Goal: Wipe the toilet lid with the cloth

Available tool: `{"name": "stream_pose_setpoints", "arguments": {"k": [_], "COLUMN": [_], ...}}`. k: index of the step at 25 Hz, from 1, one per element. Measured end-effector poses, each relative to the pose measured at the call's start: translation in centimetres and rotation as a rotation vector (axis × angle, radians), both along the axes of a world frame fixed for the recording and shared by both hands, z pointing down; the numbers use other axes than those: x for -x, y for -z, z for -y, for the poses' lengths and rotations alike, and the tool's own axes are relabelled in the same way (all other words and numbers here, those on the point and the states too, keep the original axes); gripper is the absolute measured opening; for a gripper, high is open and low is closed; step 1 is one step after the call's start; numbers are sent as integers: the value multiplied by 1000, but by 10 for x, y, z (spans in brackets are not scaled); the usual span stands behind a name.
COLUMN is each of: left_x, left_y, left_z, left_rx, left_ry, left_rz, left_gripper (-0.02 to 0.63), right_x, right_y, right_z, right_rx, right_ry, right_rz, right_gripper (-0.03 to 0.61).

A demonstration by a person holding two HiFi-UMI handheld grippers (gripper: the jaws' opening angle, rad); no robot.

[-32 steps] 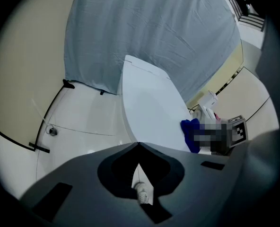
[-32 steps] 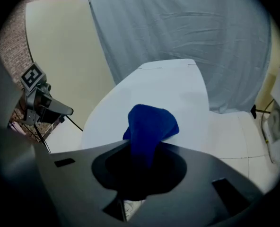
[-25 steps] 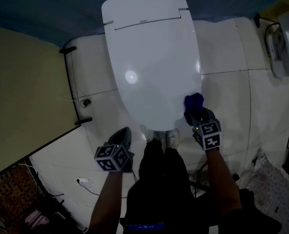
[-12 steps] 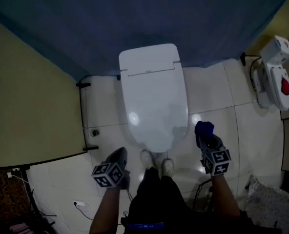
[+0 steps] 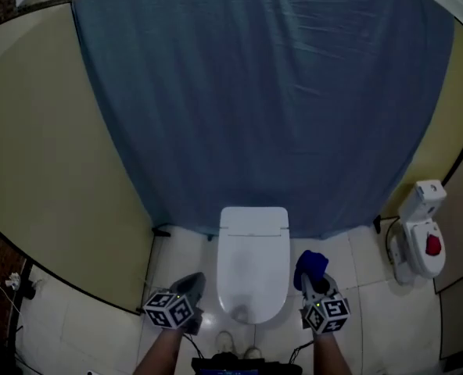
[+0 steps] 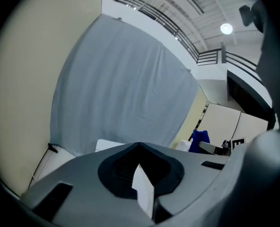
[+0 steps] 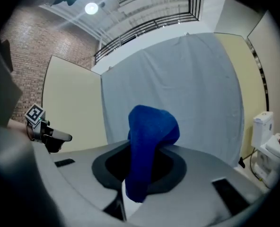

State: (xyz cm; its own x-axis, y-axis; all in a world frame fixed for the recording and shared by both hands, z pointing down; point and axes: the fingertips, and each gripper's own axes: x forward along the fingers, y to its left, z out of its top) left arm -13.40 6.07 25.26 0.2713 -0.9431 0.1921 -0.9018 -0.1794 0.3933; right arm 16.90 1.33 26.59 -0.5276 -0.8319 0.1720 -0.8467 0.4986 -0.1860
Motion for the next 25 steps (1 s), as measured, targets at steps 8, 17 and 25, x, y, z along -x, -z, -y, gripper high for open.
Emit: {"name": "stream_pose_setpoints", "arguments": {"k": [8, 17, 25], "left_x": [5, 20, 17], "left_y": [79, 132, 140], "left_z": [-24, -26, -15], "left_rx": [-197, -336, -358], "left_ry": [32, 31, -37], "left_rz": [33, 96, 106], "left_gripper": [0, 0, 0], "right_x": [19, 61, 90], "right_y": [89, 128, 137], "right_z": [-16, -20, -18], "right_rx": [-139, -228, -249], "right_ry": [37, 62, 64], "right_rz": [105, 61, 16], "right_gripper": [64, 63, 63]}}
